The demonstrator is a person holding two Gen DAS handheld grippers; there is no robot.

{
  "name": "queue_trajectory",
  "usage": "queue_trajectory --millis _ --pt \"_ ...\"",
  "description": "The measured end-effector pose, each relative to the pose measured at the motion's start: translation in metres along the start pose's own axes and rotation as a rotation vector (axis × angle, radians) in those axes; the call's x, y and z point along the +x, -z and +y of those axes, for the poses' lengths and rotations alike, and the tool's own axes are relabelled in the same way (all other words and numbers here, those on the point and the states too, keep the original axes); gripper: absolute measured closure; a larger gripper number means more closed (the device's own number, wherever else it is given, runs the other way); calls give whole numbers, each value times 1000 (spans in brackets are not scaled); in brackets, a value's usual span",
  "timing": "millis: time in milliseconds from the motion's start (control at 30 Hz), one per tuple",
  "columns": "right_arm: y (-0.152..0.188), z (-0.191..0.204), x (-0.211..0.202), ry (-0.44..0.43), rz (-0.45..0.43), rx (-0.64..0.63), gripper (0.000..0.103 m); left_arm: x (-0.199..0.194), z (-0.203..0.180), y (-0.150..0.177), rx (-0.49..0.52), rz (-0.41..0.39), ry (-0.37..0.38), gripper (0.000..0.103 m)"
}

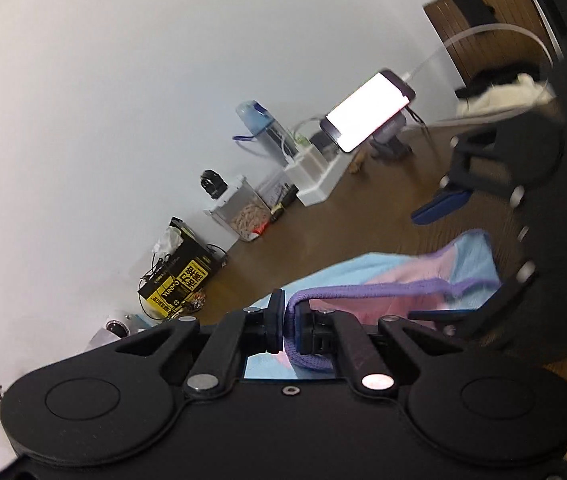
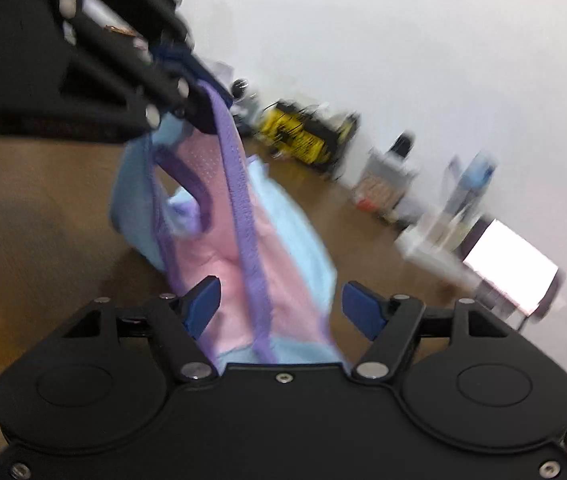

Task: Fold clothes
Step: 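Lift the garment with both grippers and shake it out flat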

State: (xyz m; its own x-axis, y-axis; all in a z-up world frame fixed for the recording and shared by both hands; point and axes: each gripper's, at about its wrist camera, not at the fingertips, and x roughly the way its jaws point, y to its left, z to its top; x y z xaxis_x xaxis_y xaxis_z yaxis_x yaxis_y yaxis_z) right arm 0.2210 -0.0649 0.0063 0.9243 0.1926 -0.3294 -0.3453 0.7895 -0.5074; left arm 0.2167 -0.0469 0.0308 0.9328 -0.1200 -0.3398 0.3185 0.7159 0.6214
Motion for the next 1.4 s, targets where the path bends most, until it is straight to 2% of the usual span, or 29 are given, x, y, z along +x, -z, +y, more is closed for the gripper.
queue_trajectory --millis 33,167,300,400,467,533,600,633,667,700,733,900,1067,1267,1400 --pt "1 10 4 51 3 -76 27 -2 2 -3 -19 -5 0 98" --pt "5 33 0 131 -20 -234 27 -3 8 -7 -36 -16 -39 98" --pt "11 23 -15 195 -20 -226 29 -9 11 0 -60 -5 -29 98" --pt "16 9 -24 223 -17 -189 43 -13 6 9 -45 6 -42 98" --pt "17 5 -37 235 -51 -205 48 -15 1 16 -24 12 -60 98" --pt "17 2 -47 230 -64 -190 63 -20 -1 21 -22 7 -54 98" --pt "17 0 -52 214 -66 -194 69 -29 -3 26 -28 -5 -31 98" --pt "18 0 -53 210 -64 -199 75 -33 -6 29 -19 -8 -25 97" --pt "18 1 -54 204 -61 -209 82 -36 -8 31 -10 -11 -25 97" --pt "20 4 -55 197 -58 -243 92 -38 -12 35 6 -12 -38 97" --pt "21 6 -56 194 -59 -257 94 -40 -16 38 18 -10 -50 97" --pt "28 20 -70 161 -80 -341 96 -44 -35 58 59 0 -83 97" --pt "38 29 -90 144 -101 -356 96 -48 -50 77 66 54 -109 97" --pt "50 38 -111 37 -84 -373 96 -51 -59 91 70 85 -134 97" --pt "48 39 -115 11 -95 -392 96 -50 -57 99 72 95 -127 97"
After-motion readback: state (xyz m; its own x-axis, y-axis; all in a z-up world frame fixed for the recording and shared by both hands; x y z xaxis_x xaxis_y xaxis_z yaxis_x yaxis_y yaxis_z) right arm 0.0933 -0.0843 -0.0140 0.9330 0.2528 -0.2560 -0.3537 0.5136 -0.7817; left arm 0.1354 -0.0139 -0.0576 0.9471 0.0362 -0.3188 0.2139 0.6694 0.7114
